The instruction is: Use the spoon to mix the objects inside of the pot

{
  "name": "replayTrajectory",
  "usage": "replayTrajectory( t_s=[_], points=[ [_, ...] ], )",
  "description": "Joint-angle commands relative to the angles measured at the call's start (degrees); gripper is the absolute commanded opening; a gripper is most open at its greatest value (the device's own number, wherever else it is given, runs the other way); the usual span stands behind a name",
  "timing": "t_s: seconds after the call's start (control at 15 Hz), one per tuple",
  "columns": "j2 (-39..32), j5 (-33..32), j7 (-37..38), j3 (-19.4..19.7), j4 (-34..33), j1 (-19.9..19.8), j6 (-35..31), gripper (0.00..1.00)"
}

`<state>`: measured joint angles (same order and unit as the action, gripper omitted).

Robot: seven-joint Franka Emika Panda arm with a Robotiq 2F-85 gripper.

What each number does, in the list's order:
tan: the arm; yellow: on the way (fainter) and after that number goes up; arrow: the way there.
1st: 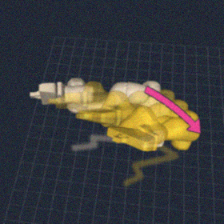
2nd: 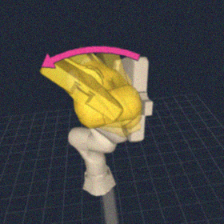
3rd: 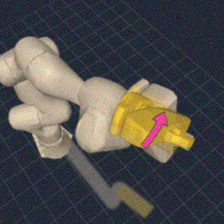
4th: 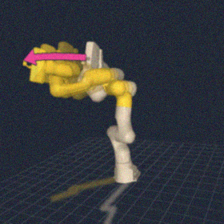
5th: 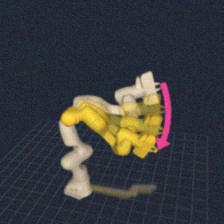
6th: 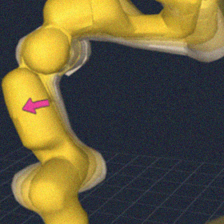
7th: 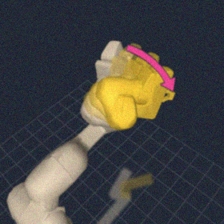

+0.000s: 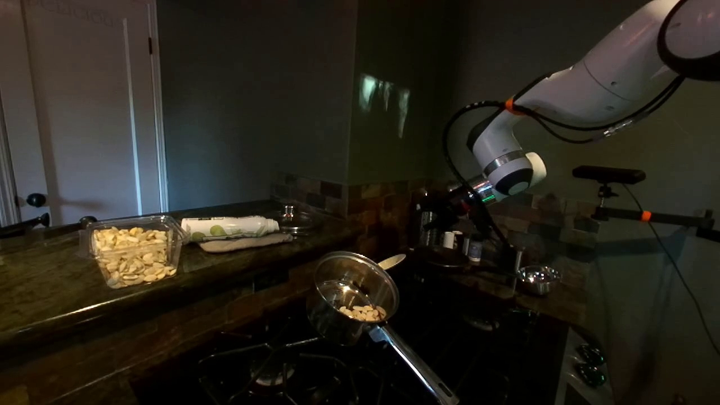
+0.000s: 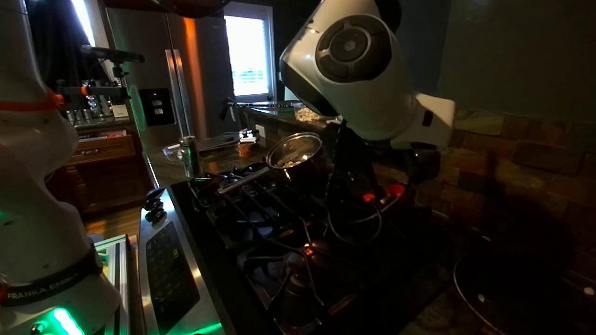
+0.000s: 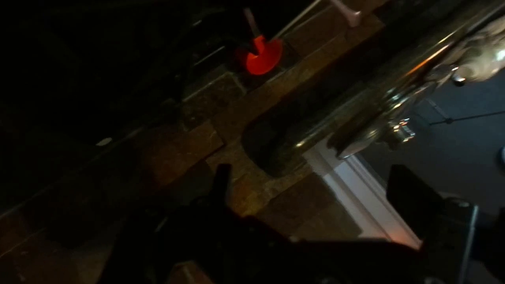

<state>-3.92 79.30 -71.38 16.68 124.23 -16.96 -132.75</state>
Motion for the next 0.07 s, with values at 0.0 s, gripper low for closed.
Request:
replayTrajectory(
  t_s=[0.0],
  points=[
    [2.32, -1.71, -0.72, 0.16, 1.38, -0.12, 2.51, 1.00]
  ],
)
